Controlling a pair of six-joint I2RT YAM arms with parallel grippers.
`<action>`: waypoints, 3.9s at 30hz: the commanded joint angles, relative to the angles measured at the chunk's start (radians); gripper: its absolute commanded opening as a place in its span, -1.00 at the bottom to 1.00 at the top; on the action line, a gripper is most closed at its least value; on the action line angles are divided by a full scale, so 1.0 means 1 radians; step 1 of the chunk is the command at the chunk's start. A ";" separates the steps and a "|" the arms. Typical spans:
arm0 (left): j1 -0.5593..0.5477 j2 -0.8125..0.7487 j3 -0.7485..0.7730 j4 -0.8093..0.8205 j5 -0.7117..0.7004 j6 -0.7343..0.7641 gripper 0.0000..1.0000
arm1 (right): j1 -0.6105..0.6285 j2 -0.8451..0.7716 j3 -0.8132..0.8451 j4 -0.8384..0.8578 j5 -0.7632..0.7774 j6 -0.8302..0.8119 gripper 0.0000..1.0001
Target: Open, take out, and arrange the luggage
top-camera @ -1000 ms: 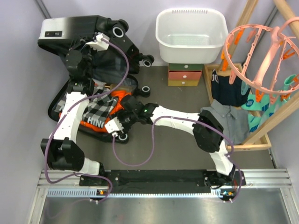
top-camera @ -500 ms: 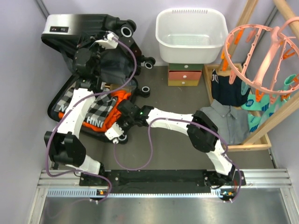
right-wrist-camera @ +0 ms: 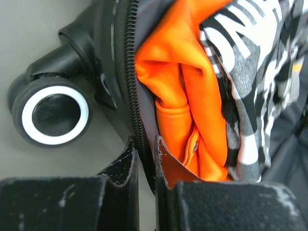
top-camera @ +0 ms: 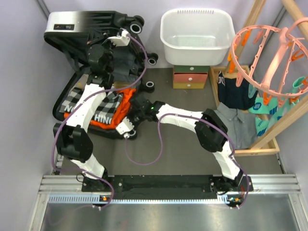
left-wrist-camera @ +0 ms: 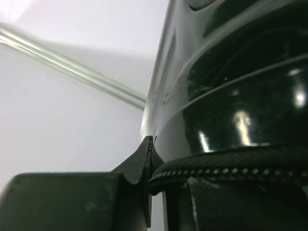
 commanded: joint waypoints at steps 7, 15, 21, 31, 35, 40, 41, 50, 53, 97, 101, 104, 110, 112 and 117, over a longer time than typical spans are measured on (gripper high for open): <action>-0.007 0.091 0.158 0.008 -0.138 0.010 -1.00 | -0.247 0.082 0.053 0.331 0.341 -0.068 -1.00; -0.009 0.194 0.179 0.127 -0.162 0.088 -1.00 | -0.325 0.162 0.161 0.419 0.427 -0.050 -1.00; -0.007 0.257 0.242 0.127 -0.156 0.096 -1.00 | -0.355 0.176 0.182 0.452 0.452 -0.042 -1.00; 0.000 0.428 0.385 0.172 -0.150 0.101 -1.00 | -0.345 0.187 0.207 0.435 0.518 0.082 -1.00; 0.002 0.511 0.485 0.204 -0.142 0.123 -1.00 | -0.331 0.098 0.045 0.533 0.529 0.137 -0.53; 0.000 0.589 0.531 0.250 -0.138 0.163 -0.60 | -0.317 0.003 -0.089 0.584 0.553 0.228 0.21; -0.003 0.590 0.525 0.259 -0.139 0.168 -0.44 | -0.314 -0.025 -0.104 0.591 0.558 0.236 0.24; -0.009 0.504 0.425 0.075 -0.171 -0.026 0.78 | -0.265 -0.157 -0.248 0.607 0.535 0.268 0.31; -0.006 0.473 0.485 -0.184 -0.138 -0.193 0.98 | -0.237 -0.195 -0.282 0.578 0.530 0.274 0.31; 0.039 0.178 0.473 -0.586 0.142 -0.561 0.98 | -0.035 -0.287 -0.224 0.525 0.219 1.019 0.60; 0.051 0.183 0.469 -0.569 0.103 -0.545 0.98 | -0.118 -0.217 0.010 0.519 0.193 1.211 0.52; 0.052 0.186 0.468 -0.562 0.079 -0.551 0.98 | -0.176 -0.103 0.200 0.573 0.208 1.332 0.22; 0.055 0.166 0.453 -0.583 0.067 -0.561 0.98 | -0.228 0.050 0.356 0.774 0.289 1.417 -0.63; 0.062 0.163 0.451 -0.586 0.053 -0.567 0.98 | -0.231 0.072 0.345 0.919 0.308 1.409 -0.80; 0.063 0.136 0.451 -0.673 0.095 -0.636 0.98 | -0.231 0.185 0.472 1.032 0.390 1.375 -1.00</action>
